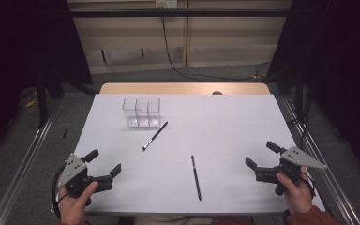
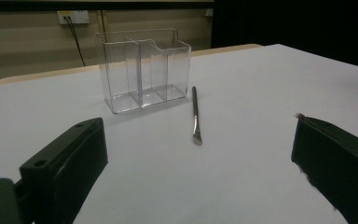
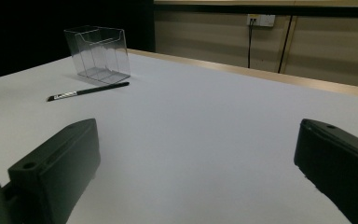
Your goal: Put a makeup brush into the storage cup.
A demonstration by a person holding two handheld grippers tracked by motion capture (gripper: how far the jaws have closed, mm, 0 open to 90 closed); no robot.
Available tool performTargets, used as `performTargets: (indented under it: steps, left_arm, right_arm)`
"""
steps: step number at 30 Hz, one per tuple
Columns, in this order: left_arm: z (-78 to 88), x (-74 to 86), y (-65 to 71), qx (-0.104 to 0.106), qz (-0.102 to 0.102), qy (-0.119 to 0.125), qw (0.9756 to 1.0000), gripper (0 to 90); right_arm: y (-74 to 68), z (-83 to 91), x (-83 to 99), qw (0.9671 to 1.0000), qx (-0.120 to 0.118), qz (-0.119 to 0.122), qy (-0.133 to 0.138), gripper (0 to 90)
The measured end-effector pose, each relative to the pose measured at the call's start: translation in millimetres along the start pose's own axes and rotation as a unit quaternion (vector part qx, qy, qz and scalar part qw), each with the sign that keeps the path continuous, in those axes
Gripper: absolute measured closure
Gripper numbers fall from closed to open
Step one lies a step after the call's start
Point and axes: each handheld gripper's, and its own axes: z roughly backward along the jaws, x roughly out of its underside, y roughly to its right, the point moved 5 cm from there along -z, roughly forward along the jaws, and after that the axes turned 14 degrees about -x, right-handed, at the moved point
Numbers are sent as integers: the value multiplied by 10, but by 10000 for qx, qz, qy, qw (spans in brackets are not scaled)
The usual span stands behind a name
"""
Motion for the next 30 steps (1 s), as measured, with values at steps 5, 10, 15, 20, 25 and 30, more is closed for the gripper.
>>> performTargets:
  steps: [5, 10, 15, 20, 25, 30]
  left_arm:
    - [-6, 2, -16, -5, -10, -26, 10000, 34]
    - [-32, -7, -12, 3, 4, -19, 10000, 34]
    - [-29, -14, -4, -14, 29, 2, 10000, 34]
    - [-25, -24, 27, 49, -74, 25, 10000, 34]
    - [-13, -42, 67, 115, -130, 91, 9998, 33]
    - [-76, -88, 115, 218, -129, 112, 9996, 27]
  right_arm:
    - [8, -2, 8, 10000, 11, -10, -38, 0]
    - [21, -1, 13, 10000, 6, -53, -22, 0]
    - [31, 6, 16, 10000, 7, -62, -4, 0]
    - [14, 21, 13, 10000, -13, -43, 4, 0]
    - [-32, 27, -1, 10000, -76, 24, 34, 0]
    - [-29, 7, -2, 9999, -110, -7, 25, 0]
